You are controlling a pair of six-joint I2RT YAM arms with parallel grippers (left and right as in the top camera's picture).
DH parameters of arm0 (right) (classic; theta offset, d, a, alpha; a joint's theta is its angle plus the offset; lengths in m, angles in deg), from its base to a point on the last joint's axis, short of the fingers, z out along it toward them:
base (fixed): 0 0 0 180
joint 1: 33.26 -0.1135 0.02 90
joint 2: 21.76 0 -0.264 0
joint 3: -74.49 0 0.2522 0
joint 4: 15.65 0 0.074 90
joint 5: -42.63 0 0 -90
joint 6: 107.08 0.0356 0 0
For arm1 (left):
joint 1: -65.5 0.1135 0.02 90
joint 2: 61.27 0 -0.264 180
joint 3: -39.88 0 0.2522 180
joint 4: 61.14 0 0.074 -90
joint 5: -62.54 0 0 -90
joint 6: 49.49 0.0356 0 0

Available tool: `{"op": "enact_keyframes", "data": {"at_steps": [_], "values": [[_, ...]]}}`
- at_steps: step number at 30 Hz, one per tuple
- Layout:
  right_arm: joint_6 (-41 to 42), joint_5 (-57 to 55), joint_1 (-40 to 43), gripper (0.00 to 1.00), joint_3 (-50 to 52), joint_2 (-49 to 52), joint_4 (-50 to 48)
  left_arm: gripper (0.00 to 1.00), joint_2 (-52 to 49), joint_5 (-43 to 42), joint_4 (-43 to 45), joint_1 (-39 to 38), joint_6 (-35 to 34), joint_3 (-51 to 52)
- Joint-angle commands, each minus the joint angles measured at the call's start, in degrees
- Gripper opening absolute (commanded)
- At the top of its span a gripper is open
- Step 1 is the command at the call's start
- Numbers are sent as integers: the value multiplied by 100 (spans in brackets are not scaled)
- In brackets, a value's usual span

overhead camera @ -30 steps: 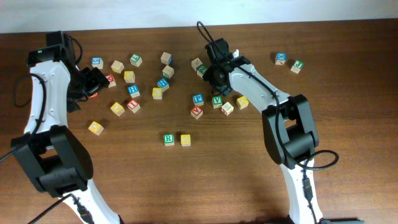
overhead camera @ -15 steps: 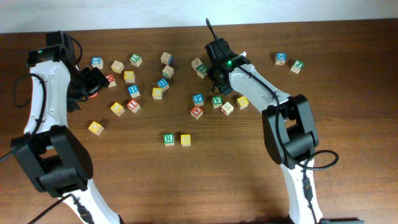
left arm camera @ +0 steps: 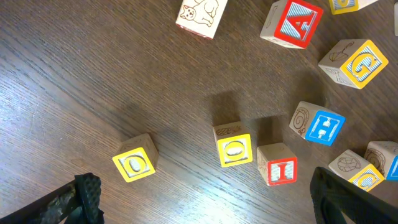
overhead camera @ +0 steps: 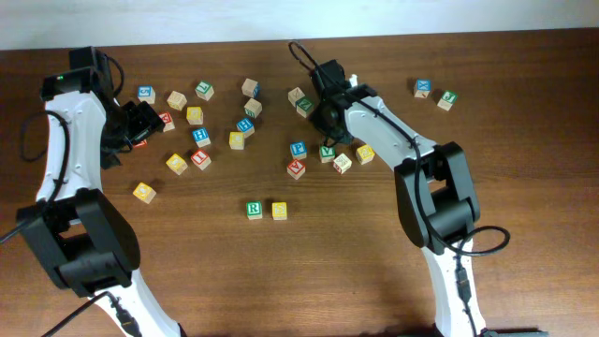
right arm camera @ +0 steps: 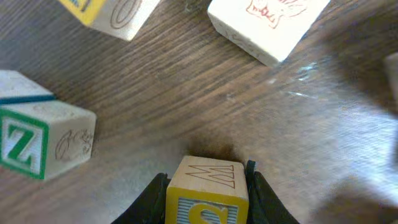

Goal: Spell out RSS
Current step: 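Carry the S block and place it right of the first S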

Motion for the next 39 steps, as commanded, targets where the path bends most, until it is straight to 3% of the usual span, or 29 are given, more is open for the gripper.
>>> {"op": "enact_keyframes", "data": {"at_steps": [1,6,9,10,14,16,20,29,35,37,39], "values": [[-861,15,-11,24,-52,-992,282,99,-39,-2,-4,31,-66,-4],[-2583,426,-407,24,-52,-3176,2295,99,-39,-2,-4,31,-66,-7],[-2614,531,-1161,24,48,-3287,3727,99,-39,-2,-4,31,-66,-4],[-2559,533,-1423,24,251,-3226,3777,99,-39,-2,-4,28,-66,-7],[-1764,535,-1967,24,1707,-3021,2310,99,-39,-2,-4,31,-66,-7],[-1681,774,-1967,24,2579,-2992,1097,99,-39,-2,-4,31,-66,-4],[-1386,826,-1967,24,3469,-2750,98,99,-39,-2,-4,31,-66,-7],[-1388,326,-1961,25,3519,-2229,-822,99,-39,-2,-4,31,-66,-7],[-1386,328,-1961,31,3519,-2229,-931,99,-39,-2,-4,31,-66,-4],[-1388,308,-1954,43,3482,-2232,-975,99,-39,-2,-4,31,-66,-7],[-1388,310,-1882,48,3292,-2232,-883,99,-39,-2,-4,31,-66,-7]]}}
